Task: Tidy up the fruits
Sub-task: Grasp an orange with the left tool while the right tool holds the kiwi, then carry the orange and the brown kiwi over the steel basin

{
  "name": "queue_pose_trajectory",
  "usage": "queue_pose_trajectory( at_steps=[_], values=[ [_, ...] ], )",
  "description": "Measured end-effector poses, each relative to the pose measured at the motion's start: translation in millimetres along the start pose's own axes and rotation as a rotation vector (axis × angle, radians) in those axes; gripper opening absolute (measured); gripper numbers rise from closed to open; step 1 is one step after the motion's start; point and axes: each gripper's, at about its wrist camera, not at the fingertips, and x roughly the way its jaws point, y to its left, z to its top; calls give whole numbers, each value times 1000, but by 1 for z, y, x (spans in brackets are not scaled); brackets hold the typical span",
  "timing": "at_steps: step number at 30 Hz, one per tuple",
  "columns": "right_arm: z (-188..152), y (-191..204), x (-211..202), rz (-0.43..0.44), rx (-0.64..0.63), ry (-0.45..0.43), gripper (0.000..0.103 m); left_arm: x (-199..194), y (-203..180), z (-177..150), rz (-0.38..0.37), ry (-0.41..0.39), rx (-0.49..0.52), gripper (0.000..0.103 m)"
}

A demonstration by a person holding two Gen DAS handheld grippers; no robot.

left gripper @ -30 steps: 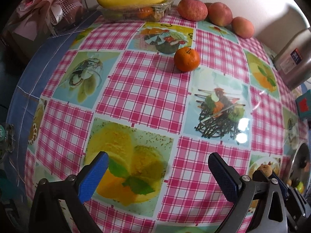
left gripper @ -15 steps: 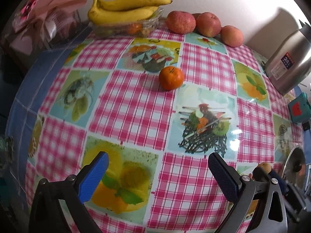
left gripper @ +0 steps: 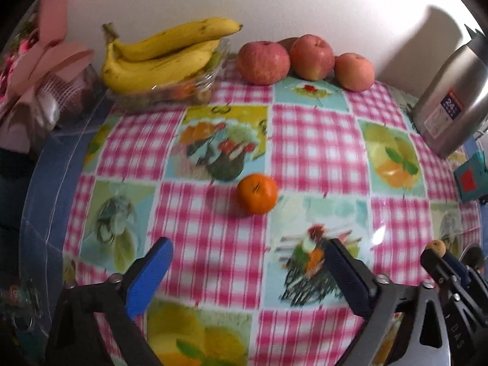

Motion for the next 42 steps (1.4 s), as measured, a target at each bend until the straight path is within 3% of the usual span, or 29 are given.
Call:
queue_pose_trajectory(
  at_steps=[13, 19, 27, 33, 42],
  values=[
    [22, -19, 12, 36, 48, -39, 26, 45, 2, 31, 46, 55, 45, 70],
    [20, -21, 21, 38, 56, -18, 26, 59, 7, 31, 1, 79, 20, 42],
    [19, -22, 25, 33, 54, -1, 26, 51, 1, 23, 24, 86, 34, 41],
    [14, -26, 15, 24, 50, 29, 26, 25, 3, -2, 28, 100, -29, 41],
    [3, -28, -42, 17, 41, -12, 26, -31, -5, -40, 22, 96, -92, 41]
  ],
)
